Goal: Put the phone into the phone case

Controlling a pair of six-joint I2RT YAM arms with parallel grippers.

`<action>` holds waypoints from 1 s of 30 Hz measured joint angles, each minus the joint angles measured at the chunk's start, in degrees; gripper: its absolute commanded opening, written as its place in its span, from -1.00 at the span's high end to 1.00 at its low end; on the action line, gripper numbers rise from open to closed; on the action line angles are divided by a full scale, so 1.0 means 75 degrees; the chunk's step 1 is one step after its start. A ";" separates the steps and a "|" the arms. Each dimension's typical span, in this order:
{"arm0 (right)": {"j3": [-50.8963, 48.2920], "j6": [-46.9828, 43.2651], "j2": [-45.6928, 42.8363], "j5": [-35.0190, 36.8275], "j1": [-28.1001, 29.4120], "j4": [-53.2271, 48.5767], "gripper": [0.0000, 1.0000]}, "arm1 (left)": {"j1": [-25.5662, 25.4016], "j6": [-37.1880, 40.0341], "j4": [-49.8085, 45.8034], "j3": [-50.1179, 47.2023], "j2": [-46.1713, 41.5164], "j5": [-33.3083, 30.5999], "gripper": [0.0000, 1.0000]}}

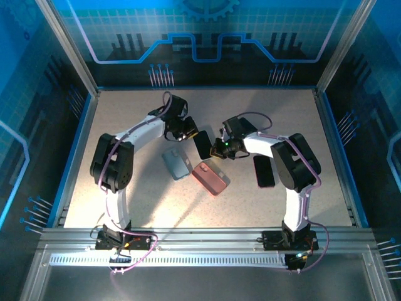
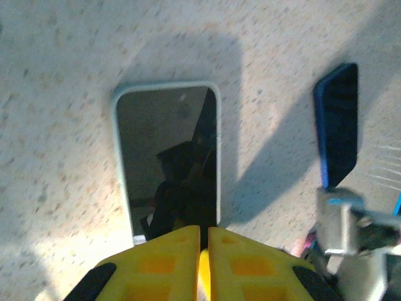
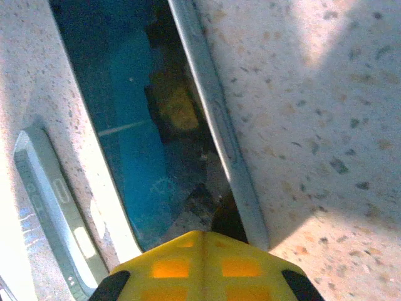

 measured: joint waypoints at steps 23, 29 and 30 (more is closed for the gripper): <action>0.0178 -0.0294 -0.0353 -0.0093 0.0009 -0.0513 1.00 | -0.0020 -0.0347 0.0507 -0.0574 0.0927 -0.0020 0.78; -0.0058 -0.0493 -0.0947 -0.0245 0.0009 -0.0641 1.00 | -0.0020 -0.0475 0.0565 -0.0530 0.0988 0.0032 0.77; -0.0131 -0.0522 -0.0953 -0.0274 0.0009 -0.0647 1.00 | -0.0017 -0.0498 0.0562 -0.0516 0.1008 0.0047 0.77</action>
